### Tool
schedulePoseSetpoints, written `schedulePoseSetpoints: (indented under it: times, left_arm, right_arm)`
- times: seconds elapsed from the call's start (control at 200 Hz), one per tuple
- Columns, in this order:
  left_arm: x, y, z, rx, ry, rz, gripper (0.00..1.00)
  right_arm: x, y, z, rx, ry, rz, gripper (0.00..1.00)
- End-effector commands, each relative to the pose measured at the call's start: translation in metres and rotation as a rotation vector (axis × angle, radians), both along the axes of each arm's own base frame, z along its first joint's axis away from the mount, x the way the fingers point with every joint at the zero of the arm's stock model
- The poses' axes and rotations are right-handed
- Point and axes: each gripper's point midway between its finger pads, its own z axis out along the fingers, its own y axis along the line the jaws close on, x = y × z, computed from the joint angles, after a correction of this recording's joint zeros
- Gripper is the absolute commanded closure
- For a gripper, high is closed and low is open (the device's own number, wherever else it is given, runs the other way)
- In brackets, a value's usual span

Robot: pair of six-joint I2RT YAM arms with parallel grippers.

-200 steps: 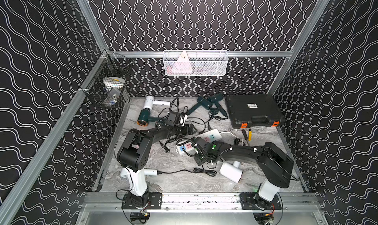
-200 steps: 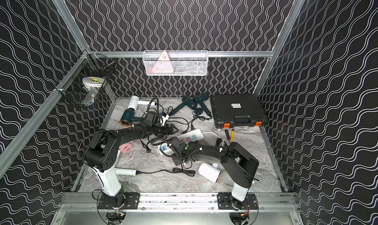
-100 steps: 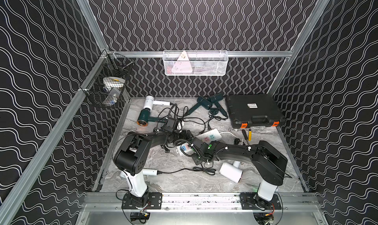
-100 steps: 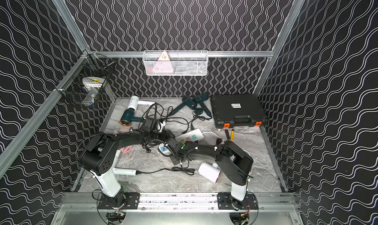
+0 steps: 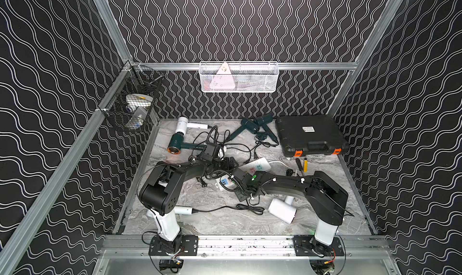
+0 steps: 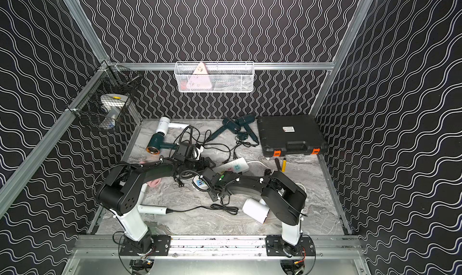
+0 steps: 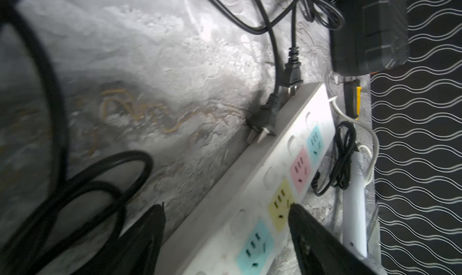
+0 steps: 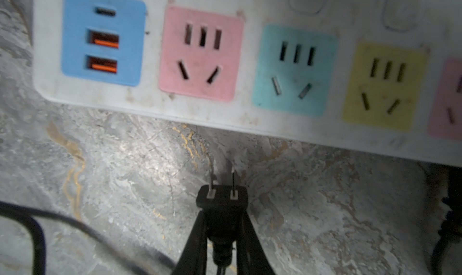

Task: Charge the blow dryers
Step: Insert the plug into the socket.

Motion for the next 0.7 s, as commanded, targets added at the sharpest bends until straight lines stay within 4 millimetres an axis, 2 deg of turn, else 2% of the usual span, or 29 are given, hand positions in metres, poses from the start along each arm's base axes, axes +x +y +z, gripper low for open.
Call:
schedulePoseSetpoints:
  times: [0.0, 0.03, 0.29, 0.445, 0.695]
  left_arm:
    - [-0.002, -0.012, 0.005, -0.045, 0.01, -0.056, 0.18]
    - [-0.002, -0.011, 0.005, -0.043, 0.01, -0.055, 0.19]
    - [0.005, -0.004, 0.006, -0.107, 0.034, -0.029, 0.3]
    - [0.008, -0.004, 0.003, -0.14, 0.069, -0.027, 0.4]
    - [0.005, 0.0, -0.006, -0.133, 0.108, -0.016, 0.47]
  right_arm:
    - [0.01, 0.015, 0.014, 0.082, -0.061, 0.004, 1.0]
    - [0.006, 0.008, 0.007, 0.07, -0.055, 0.005, 1.0]
    - [0.005, 0.003, 0.004, 0.109, -0.093, 0.004, 1.0]
    - [0.005, 0.004, 0.003, 0.114, -0.091, 0.004, 1.0]
    - [0.007, 0.013, 0.006, 0.118, -0.078, 0.016, 1.0]
